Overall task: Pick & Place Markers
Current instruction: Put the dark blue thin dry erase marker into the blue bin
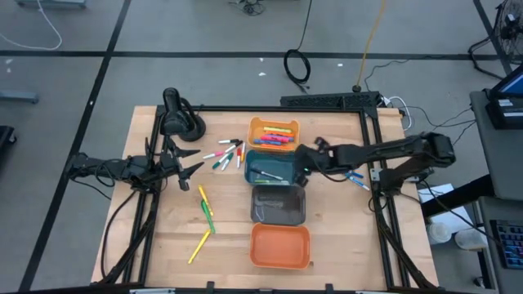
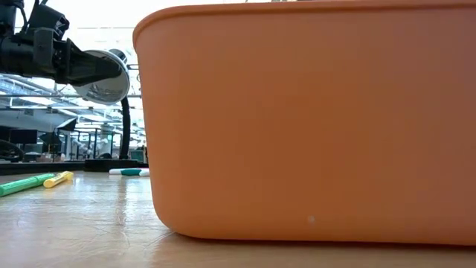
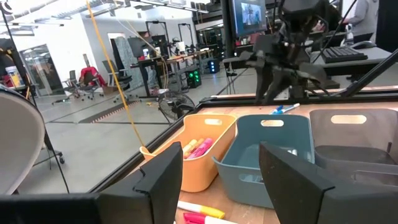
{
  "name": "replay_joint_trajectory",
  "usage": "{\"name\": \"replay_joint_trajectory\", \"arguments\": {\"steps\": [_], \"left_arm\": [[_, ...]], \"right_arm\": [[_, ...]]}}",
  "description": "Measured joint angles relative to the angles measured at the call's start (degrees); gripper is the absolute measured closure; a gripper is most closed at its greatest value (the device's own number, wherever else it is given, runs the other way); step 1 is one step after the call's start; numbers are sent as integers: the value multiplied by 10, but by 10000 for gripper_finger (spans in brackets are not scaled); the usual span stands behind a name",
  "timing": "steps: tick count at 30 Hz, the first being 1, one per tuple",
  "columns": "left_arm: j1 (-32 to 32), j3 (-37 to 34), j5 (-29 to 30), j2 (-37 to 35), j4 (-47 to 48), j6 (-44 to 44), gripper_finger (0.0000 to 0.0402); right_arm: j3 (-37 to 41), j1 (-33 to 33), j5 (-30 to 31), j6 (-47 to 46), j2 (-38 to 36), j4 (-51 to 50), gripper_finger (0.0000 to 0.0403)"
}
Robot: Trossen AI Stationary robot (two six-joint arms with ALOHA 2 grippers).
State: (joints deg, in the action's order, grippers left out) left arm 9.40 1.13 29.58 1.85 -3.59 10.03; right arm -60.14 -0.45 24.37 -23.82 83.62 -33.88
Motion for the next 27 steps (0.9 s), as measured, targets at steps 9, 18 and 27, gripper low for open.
{"name": "replay_joint_trajectory", "arguments": {"steps": [9,18,27], "left_arm": [[0,0,0,0,0,0,188],[0,0,0,0,0,0,188],[0,0,0,0,0,0,188]], "right_arm": [[134,16,29,-184,-113,-68,317],[272,-39,28,-243,-170,-63,269],[330,-55,9,-209,-175,19,255]]}}
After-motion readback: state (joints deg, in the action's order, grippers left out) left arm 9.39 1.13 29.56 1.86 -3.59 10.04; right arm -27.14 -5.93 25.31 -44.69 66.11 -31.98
